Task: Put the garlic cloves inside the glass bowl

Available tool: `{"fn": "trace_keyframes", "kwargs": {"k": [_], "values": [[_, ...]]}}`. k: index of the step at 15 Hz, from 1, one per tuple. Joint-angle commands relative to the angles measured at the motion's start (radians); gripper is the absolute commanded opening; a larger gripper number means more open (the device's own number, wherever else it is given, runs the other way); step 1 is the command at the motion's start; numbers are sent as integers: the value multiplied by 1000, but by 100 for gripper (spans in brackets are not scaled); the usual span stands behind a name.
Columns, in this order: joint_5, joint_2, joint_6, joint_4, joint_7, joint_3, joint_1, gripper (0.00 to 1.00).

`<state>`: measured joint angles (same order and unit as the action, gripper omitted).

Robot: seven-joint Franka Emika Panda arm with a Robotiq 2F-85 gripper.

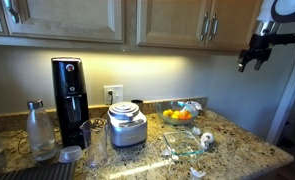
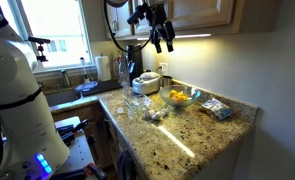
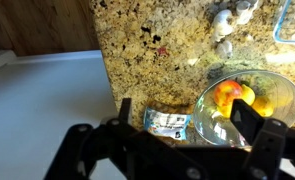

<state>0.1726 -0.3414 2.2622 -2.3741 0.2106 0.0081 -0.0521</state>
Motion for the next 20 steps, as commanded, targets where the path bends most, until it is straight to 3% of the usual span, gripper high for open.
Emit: {"fn": "trace_keyframes", "kwargs": {"k": [1,12,15,20], "values": [[13,52,51,-42,54,18,-16,100],[-2,113,16,-19,29,13,1,100],[-15,148,94,-49,29,14,8,100],[-20,316,275,-63,63,13,18,100]]}}
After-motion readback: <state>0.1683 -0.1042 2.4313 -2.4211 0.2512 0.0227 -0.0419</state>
